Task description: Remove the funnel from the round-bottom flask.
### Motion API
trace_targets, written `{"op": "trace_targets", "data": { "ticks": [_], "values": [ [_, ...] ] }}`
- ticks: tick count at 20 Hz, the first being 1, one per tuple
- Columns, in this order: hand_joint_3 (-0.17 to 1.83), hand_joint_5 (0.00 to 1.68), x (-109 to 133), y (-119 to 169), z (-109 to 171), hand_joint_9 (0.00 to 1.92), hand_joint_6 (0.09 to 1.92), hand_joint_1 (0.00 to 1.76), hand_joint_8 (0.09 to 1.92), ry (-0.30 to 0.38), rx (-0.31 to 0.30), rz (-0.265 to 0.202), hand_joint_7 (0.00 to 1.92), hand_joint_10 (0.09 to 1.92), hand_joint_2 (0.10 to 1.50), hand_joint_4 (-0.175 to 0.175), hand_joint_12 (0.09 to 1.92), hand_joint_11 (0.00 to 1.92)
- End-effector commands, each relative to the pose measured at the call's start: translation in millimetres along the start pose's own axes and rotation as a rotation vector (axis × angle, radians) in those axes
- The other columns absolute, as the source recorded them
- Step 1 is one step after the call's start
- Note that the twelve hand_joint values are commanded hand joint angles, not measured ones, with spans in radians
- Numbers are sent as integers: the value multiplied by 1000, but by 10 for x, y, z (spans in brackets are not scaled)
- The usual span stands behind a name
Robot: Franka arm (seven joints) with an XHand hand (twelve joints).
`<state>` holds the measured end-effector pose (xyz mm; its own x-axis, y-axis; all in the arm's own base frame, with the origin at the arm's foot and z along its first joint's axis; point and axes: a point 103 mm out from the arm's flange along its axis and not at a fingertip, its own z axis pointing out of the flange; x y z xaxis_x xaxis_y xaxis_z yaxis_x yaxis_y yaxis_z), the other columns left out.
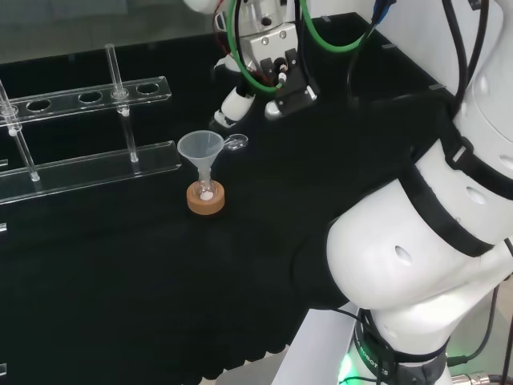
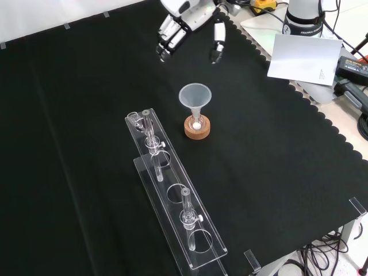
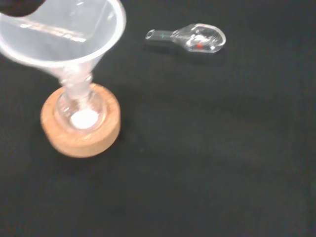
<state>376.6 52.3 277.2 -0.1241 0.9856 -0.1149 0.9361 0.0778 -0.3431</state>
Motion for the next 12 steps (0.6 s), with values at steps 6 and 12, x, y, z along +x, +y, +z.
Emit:
{"op": "trace_targets", "data": {
  "ticks": [6, 12],
  "values": [
    [287, 70, 389, -33, 94, 194, 87, 555, 359, -66, 83, -1, 0, 718, 690, 24, 1407, 323],
    [234, 23, 515, 110, 152, 131, 87, 542, 249, -109, 125, 1, 0, 768, 697, 39, 1425, 334]
  ]
}}
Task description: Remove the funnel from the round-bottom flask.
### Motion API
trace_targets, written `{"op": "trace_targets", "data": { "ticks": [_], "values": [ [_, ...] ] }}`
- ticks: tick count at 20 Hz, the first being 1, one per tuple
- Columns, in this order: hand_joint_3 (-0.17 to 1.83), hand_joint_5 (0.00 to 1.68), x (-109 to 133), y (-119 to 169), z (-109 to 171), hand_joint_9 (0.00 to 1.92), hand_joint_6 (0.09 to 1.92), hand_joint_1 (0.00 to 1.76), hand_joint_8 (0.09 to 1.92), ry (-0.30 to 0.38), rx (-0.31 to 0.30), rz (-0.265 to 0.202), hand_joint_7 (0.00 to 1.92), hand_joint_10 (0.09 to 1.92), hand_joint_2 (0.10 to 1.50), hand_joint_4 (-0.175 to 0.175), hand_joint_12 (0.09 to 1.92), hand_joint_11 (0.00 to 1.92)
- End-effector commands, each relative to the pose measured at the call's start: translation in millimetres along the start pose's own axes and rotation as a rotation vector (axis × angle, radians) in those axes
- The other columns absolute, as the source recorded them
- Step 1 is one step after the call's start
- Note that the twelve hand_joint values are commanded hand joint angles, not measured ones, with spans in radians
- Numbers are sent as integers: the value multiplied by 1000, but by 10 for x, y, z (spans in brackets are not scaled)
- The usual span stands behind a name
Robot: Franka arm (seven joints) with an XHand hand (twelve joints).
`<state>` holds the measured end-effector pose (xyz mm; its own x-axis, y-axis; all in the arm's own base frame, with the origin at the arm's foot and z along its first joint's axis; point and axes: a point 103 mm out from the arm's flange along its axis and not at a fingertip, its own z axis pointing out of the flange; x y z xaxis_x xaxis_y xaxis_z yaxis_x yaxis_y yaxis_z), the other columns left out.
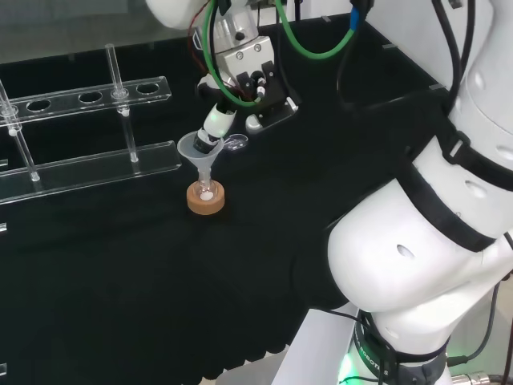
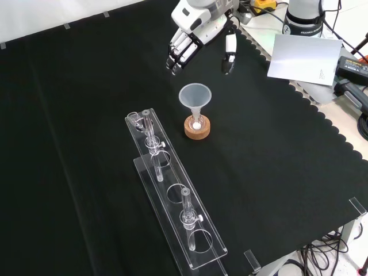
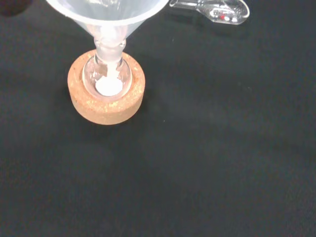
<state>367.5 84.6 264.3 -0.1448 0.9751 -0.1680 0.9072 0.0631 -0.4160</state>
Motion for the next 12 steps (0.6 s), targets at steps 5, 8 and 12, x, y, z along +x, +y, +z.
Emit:
{"op": "trace_targets", "data": {
  "ticks": [5, 8, 12],
  "values": [
    [221, 11, 249, 204, 71, 119, 87, 536, 218, -52, 55, -6, 0, 777, 695, 42, 1428, 338],
    [216, 7, 284, 234, 80, 114, 87, 533, 205, -59, 58, -12, 0, 781, 695, 43, 1430, 340],
    [204, 0, 309, 277, 120, 101, 87, 532, 178, -67, 72, -8, 0, 789, 698, 46, 1433, 341]
  ]
}}
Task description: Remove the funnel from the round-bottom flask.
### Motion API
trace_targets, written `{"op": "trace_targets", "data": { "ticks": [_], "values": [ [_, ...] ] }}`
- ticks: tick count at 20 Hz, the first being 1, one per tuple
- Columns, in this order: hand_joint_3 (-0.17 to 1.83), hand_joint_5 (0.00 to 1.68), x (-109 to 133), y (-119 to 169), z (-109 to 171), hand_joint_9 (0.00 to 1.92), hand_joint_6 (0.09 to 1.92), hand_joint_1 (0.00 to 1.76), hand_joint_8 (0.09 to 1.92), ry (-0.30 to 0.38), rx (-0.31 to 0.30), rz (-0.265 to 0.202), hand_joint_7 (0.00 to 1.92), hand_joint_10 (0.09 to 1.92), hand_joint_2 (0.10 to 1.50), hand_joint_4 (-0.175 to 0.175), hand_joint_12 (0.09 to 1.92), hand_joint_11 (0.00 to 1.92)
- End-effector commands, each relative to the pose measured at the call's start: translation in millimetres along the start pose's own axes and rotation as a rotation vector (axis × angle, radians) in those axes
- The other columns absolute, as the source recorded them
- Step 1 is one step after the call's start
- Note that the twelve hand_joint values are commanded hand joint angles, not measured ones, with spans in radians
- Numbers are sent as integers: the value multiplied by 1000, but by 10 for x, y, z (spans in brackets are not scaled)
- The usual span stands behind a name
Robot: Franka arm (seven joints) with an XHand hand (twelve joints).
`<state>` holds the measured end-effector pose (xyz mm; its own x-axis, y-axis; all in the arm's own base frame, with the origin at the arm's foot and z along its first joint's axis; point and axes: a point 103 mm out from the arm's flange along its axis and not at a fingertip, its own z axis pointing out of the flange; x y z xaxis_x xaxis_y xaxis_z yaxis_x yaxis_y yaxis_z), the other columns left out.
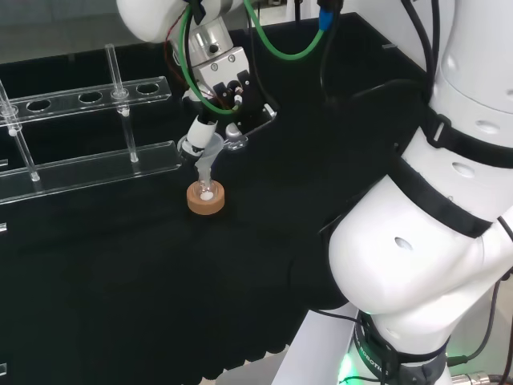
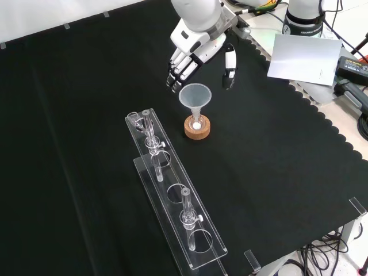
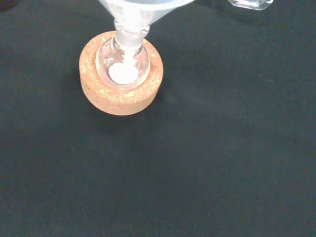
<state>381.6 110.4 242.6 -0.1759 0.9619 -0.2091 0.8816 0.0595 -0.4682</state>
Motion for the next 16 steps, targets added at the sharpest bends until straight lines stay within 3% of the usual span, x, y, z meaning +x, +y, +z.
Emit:
{"op": "trace_targets", "data": {
  "ticks": [1, 16],
  "values": [
    [202, 0, 44, 59, 49, 96, 87, 532, 173, -15, 22, 2, 0, 790, 699, 47, 1433, 341],
    [164, 0, 33, 267, 199, 57, 87, 537, 102, -25, 24, -21, 19, 830, 709, 54, 1438, 357]
  ]
}}
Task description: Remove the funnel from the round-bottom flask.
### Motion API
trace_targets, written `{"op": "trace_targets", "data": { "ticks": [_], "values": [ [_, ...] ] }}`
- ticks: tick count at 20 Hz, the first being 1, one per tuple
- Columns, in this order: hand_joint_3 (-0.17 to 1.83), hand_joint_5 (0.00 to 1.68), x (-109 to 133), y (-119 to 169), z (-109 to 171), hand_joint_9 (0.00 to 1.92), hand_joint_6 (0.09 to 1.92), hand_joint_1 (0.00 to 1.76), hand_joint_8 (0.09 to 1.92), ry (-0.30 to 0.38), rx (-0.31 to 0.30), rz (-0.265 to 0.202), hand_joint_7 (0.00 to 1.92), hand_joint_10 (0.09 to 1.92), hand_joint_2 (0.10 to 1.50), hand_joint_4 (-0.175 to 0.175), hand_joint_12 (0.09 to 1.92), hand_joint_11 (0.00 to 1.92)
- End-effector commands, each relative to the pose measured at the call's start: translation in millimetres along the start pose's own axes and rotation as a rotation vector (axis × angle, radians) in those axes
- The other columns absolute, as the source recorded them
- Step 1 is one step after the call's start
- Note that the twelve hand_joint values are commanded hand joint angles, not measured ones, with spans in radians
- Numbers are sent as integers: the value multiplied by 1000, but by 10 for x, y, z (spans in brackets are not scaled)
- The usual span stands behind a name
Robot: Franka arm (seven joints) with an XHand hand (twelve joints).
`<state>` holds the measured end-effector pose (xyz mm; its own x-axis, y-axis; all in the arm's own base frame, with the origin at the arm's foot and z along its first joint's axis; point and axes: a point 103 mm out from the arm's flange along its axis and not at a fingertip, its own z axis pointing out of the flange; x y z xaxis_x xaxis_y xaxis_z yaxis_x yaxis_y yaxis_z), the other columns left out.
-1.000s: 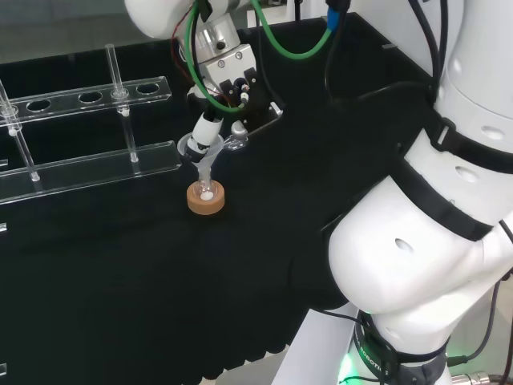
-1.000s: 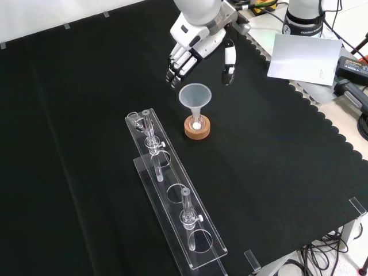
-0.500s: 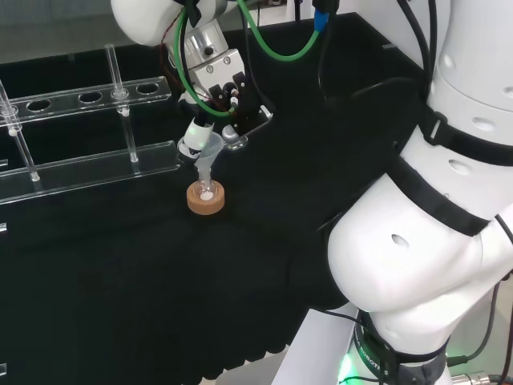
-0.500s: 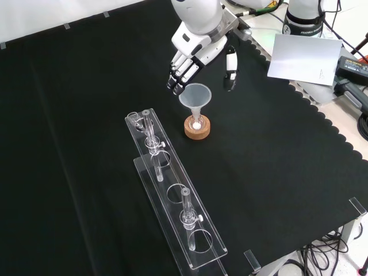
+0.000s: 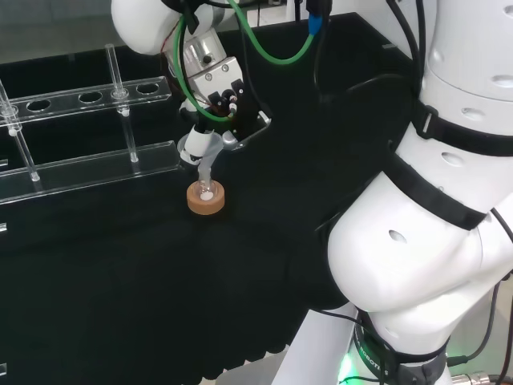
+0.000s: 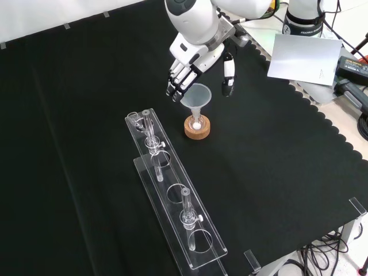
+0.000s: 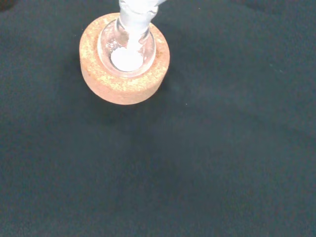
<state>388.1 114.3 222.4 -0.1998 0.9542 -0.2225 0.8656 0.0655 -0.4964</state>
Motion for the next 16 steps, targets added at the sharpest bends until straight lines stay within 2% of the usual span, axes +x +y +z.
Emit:
{"op": "trace_targets", "data": {
  "ticks": [1, 6, 16],
  "values": [
    [163, 0, -40, 114, 62, 60, 87, 540, 105, -1, -6, -6, 22, 830, 710, 53, 1438, 359],
    [161, 0, -56, 162, 86, 74, 87, 561, 125, 3, -12, -4, 34, 830, 716, 49, 1436, 368],
    [139, 20, -60, 304, 183, 129, 87, 581, 334, 2, 12, -12, 0, 807, 742, 46, 1419, 392]
  ]
}}
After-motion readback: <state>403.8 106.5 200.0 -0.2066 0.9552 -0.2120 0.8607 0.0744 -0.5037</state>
